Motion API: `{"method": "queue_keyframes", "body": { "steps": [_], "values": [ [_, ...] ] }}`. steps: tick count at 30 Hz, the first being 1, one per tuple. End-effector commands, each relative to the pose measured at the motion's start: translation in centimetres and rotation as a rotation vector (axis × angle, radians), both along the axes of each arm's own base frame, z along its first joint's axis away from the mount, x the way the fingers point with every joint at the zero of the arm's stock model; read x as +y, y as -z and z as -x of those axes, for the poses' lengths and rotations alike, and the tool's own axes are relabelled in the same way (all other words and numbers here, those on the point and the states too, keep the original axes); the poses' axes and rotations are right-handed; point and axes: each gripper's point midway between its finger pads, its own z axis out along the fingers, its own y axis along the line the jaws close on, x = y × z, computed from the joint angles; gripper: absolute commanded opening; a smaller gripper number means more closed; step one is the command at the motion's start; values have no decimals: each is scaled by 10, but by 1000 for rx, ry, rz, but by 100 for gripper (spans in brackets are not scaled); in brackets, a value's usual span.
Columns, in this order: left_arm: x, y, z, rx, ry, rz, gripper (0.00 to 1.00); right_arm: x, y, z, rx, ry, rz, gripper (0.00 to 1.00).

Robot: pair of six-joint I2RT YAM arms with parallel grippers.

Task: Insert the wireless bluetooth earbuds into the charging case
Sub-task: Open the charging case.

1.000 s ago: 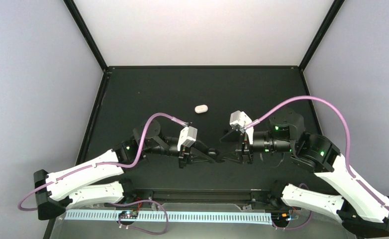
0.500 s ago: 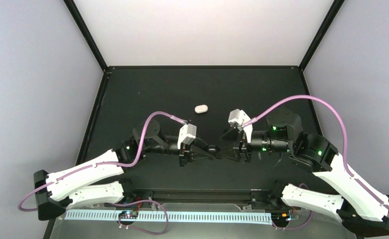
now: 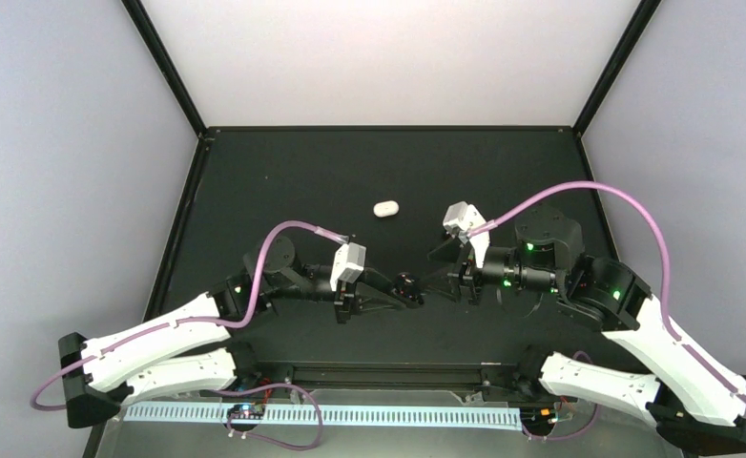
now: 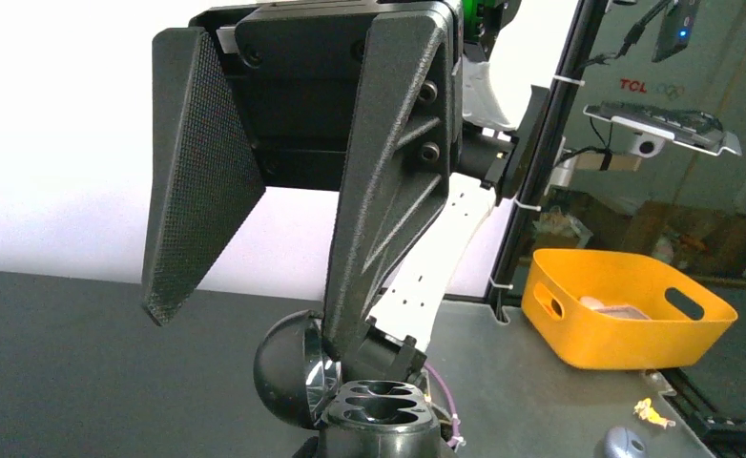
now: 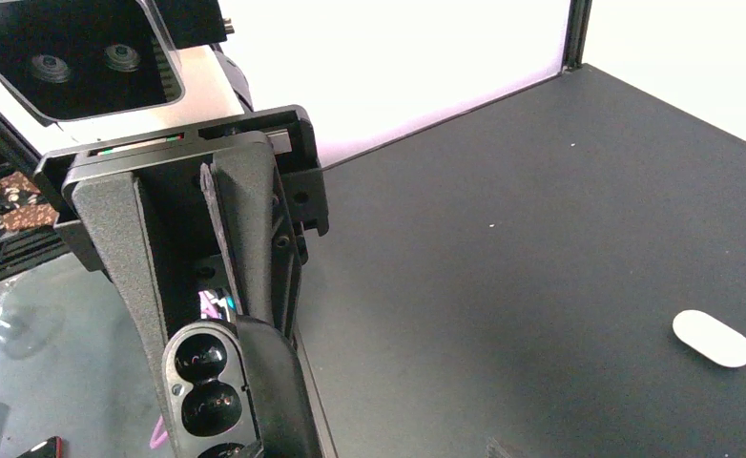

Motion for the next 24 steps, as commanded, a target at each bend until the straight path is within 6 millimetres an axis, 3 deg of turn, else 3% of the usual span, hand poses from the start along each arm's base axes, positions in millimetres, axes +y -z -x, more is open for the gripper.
{"method": "queue_keyframes", "body": {
  "steps": [1,6,12,18,21,24],
  "values": [
    [6,-15,8,-55,17,67,1,-2,0,-7,-6,42,-5,56],
    [7,-9,2,-49,-20,63,2,-1,-18,8,-5,-27,-80,58],
    [14,-8,-8,-42,-100,94,2,-4,-32,13,-4,-33,-118,59],
    [25,-9,-11,-55,-148,131,2,-11,-28,-1,-4,65,-127,60],
    [37,-7,-14,-51,-203,171,2,-28,-1,-37,18,310,-124,61],
    [51,1,-18,-32,-254,225,2,-45,64,-75,140,523,-110,61]
  ]
}}
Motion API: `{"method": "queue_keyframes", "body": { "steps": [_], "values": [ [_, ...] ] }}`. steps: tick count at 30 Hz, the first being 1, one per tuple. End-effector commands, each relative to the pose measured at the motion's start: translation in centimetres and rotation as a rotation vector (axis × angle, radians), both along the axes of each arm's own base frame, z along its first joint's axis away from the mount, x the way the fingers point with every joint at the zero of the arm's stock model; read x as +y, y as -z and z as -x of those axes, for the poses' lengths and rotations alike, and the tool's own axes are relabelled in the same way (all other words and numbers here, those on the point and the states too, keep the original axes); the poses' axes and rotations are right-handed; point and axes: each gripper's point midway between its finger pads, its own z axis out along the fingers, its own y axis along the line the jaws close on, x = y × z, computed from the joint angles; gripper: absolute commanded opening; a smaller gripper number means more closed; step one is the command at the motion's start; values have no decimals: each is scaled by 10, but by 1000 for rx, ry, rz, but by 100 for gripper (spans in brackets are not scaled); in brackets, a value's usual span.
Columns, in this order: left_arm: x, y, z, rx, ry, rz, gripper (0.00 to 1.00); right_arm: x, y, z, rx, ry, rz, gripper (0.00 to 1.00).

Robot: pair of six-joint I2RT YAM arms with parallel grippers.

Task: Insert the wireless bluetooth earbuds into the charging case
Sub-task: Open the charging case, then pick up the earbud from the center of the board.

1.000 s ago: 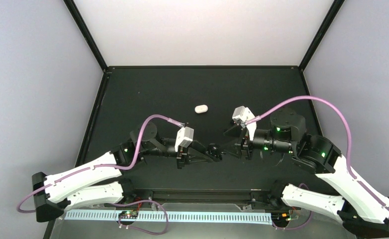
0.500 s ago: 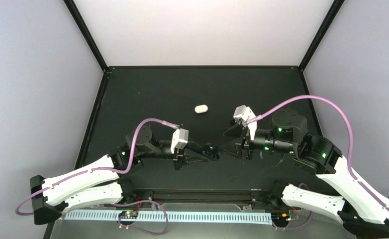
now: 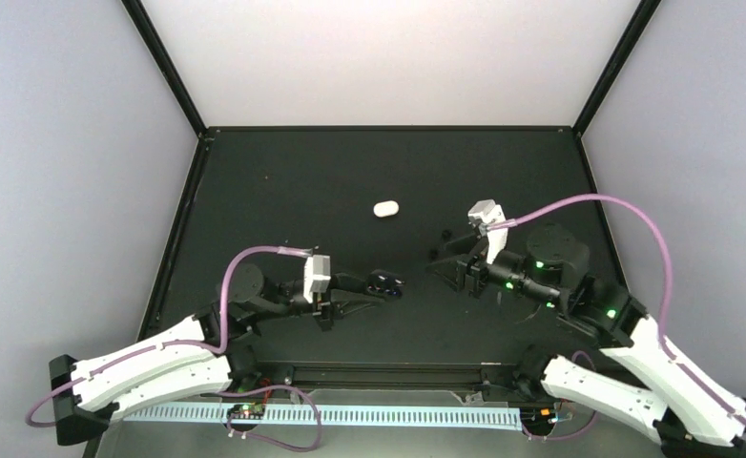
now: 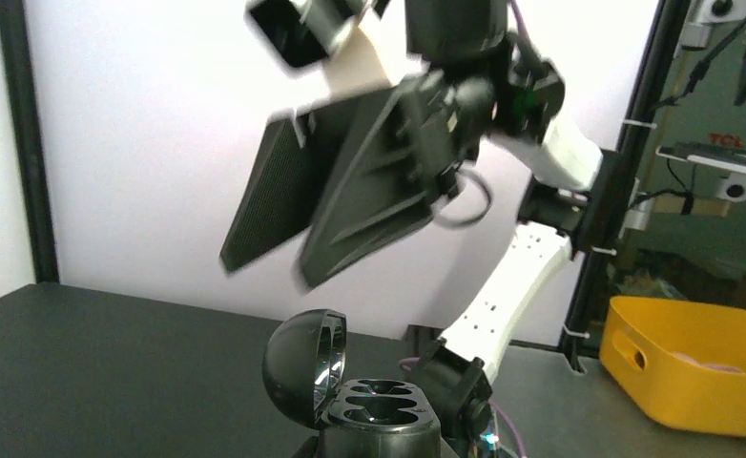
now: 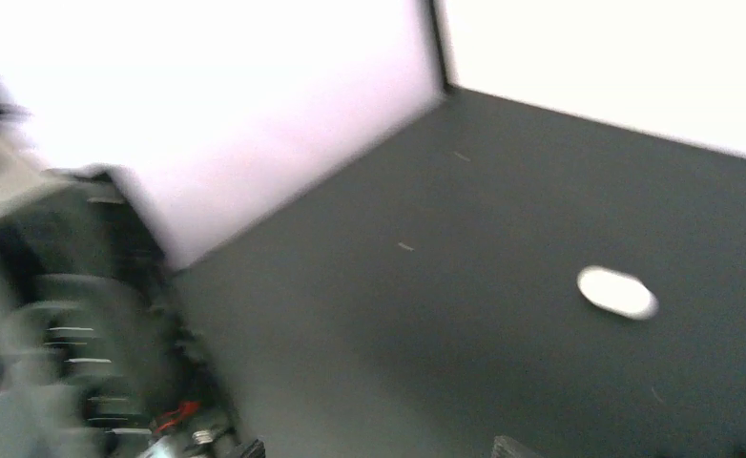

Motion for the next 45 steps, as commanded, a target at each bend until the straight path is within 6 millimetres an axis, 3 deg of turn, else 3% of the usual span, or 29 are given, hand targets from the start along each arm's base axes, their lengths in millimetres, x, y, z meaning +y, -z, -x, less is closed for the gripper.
{"method": "queue_keyframes", "body": {
  "steps": [1,6,10,15,21,27,31,36,45],
  "values": [
    [23,-7,-7,3,-95,135,2,-27,82,-60,200,340,-14,61],
    [55,-5,-8,-1,-183,231,2,-58,166,-98,367,560,-43,61],
    [71,-9,-5,-38,-215,245,2,-67,202,-131,443,645,3,61],
    [67,3,-1,-21,-176,221,2,-60,236,-172,518,672,51,59],
    [57,15,-3,1,-142,233,2,-51,257,-208,548,709,85,56],
    [55,17,-4,-35,-141,194,2,-50,289,-211,593,701,209,46],
    [53,21,-4,-31,-137,179,2,-60,307,-207,604,724,292,38],
    [50,23,-4,-27,-124,165,2,-70,315,-205,600,764,304,35],
    [47,24,-4,-27,-118,144,1,-67,328,-209,618,741,346,28]
  ]
}}
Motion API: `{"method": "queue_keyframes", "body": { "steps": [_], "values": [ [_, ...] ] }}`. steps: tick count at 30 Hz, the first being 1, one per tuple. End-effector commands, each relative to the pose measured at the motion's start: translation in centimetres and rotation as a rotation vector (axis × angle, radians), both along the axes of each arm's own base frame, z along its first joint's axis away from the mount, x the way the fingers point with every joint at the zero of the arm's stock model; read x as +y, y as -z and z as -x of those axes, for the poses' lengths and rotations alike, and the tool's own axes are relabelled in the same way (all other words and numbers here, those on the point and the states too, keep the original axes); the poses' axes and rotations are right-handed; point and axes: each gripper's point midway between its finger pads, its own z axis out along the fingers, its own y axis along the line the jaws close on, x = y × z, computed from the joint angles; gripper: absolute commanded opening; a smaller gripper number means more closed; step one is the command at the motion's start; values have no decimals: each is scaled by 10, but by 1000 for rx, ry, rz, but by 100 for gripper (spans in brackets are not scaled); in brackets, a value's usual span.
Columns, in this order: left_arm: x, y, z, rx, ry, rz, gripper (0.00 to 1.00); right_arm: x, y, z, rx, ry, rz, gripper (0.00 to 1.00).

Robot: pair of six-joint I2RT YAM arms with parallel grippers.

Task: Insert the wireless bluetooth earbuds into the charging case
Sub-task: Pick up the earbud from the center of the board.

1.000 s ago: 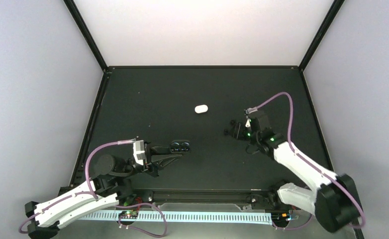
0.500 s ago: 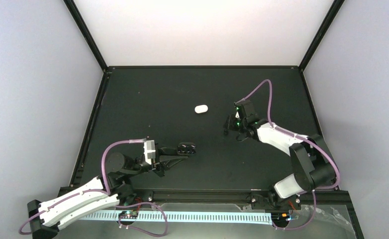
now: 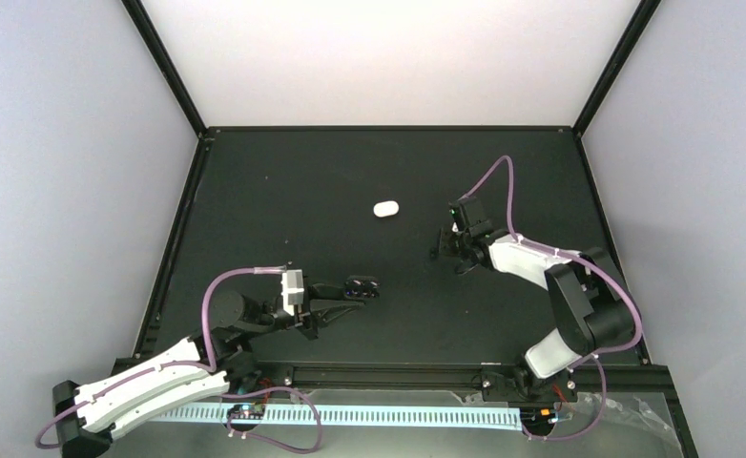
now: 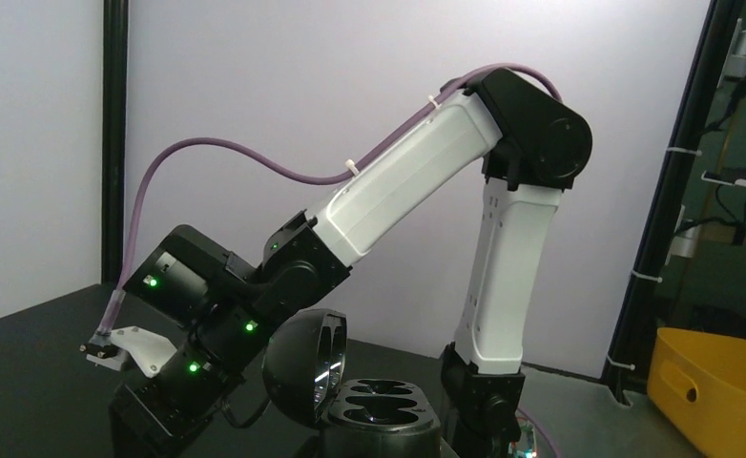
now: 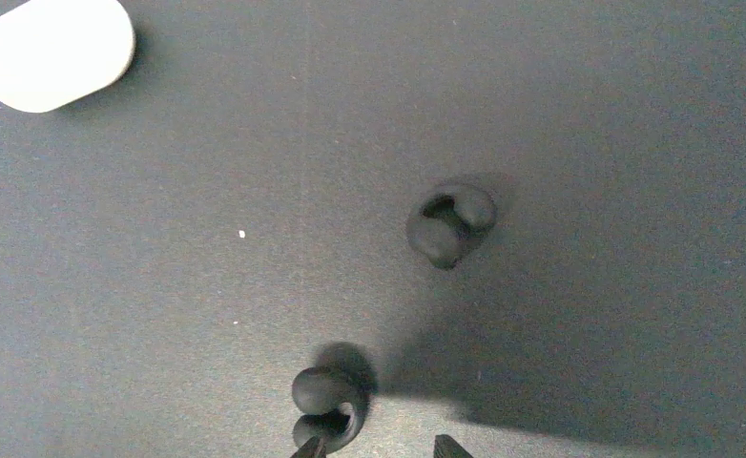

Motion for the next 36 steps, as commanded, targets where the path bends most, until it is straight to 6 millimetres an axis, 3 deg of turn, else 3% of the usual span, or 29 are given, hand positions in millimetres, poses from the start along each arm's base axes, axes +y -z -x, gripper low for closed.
{"method": "queue_keyframes", "body": {
  "steps": [1,12,28,36],
  "values": [
    [1,-18,3,-40,12,21,2,-3,3,-9,-11,-5,38,27],
    [-2,-18,3,-44,17,14,2,3,11,-12,18,-35,44,26],
    [-2,-15,6,-42,30,2,2,26,26,0,78,-116,81,26],
    [-2,-14,6,-41,33,-4,2,31,29,2,91,-133,79,14]
  ]
}}
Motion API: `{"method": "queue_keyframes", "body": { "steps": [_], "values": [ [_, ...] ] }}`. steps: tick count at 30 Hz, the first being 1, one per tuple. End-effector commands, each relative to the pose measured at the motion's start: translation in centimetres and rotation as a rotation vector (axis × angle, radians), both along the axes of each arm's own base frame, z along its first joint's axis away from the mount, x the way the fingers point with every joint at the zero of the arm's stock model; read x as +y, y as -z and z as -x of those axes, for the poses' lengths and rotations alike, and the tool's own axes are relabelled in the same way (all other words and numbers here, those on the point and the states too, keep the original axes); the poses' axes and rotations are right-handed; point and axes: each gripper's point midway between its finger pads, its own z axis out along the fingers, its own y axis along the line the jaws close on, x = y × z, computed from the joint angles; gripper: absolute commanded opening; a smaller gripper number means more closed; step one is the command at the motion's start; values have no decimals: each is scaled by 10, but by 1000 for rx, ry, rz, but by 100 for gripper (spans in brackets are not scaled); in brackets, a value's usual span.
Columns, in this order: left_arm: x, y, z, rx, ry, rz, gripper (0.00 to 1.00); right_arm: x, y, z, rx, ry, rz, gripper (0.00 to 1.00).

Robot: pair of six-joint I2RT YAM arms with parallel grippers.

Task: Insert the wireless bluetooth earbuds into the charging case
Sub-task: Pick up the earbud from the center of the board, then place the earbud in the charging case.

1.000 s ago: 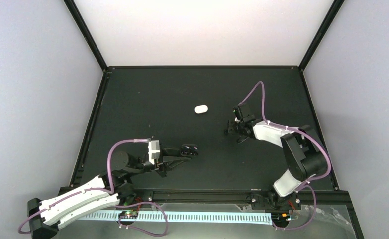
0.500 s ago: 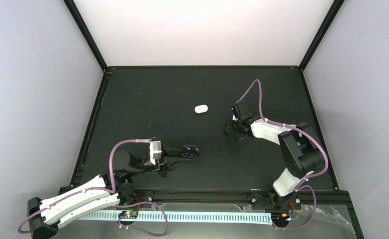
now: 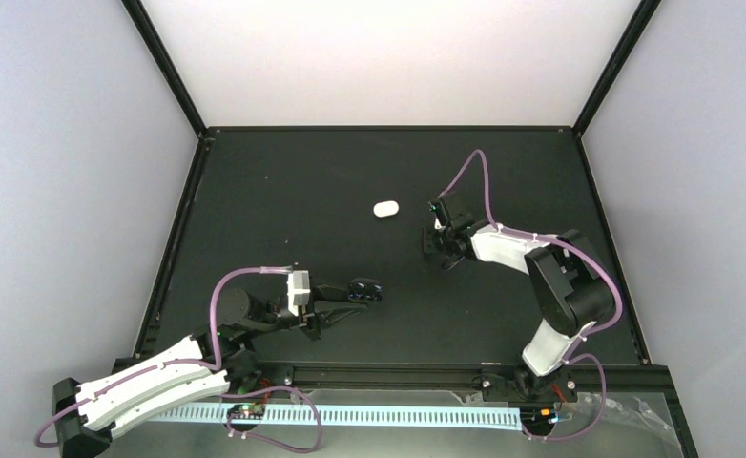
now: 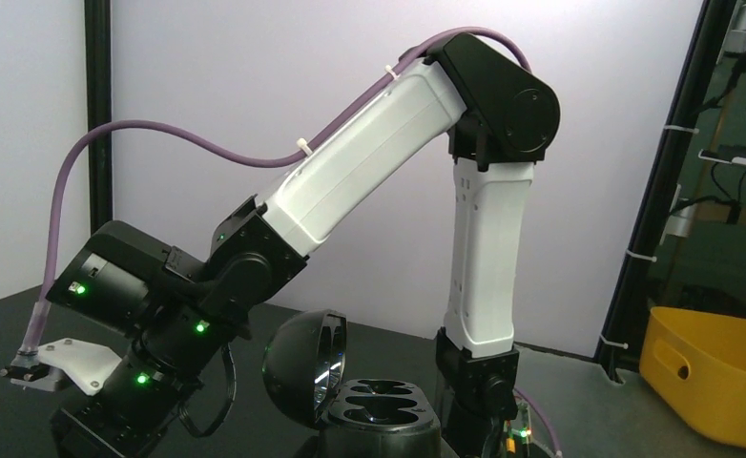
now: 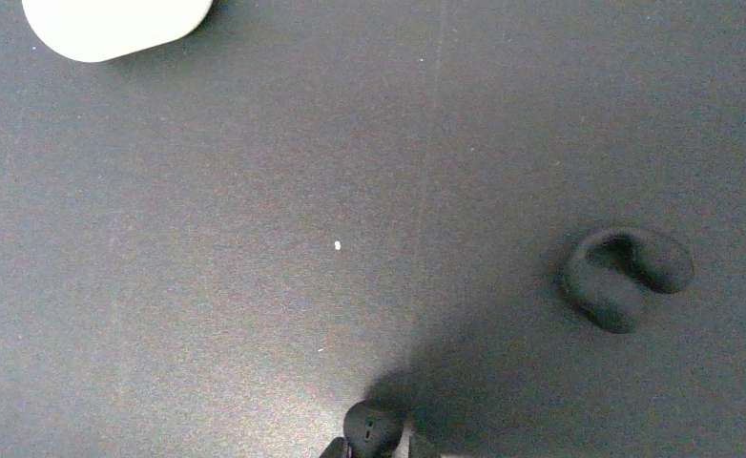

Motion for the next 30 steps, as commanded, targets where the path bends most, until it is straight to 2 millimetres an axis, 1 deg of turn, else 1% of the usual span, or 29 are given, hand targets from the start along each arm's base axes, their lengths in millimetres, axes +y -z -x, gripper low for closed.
{"method": "queue_keyframes", "body": {
  "steps": [1,5,6,8,11,14,17,18,20,22,25,26,27,28,29,30],
  "values": [
    [6,-23,6,-43,12,39,2,-6,13,9,42,-8,42,13],
    [6,-23,6,-44,11,37,2,-6,1,9,16,-2,29,5],
    [6,-24,6,-45,9,39,2,-7,-4,8,4,1,24,2],
    [7,-25,6,-47,9,41,1,-8,-20,9,-28,4,10,1],
    [7,-27,7,-50,13,41,2,-8,-60,14,-106,-17,-39,1],
    [8,-33,9,-58,22,50,2,-3,-112,31,-219,-109,-121,1],
    [8,-40,15,-79,49,64,2,2,-184,59,-388,-245,-216,1],
    [7,-44,18,-93,69,72,2,7,-210,76,-445,-317,-277,1],
    [5,-51,28,-123,128,86,2,8,-257,106,-559,-416,-361,1],
    [3,-59,39,-146,197,103,2,3,-293,137,-645,-498,-405,1],
    [-3,-72,53,-167,302,95,2,-7,-330,185,-720,-621,-429,1],
    [-6,-74,58,-171,344,82,2,-11,-338,200,-725,-656,-431,1],
    [-8,-77,60,-172,366,71,2,-14,-344,212,-727,-685,-427,1],
    [-11,-80,60,-167,379,59,2,-20,-357,225,-748,-708,-420,1],
    [-12,-83,61,-168,386,59,2,-25,-360,234,-737,-717,-400,1],
    [-12,-85,61,-169,389,65,2,-31,-368,239,-763,-713,-379,1]
  ]
}}
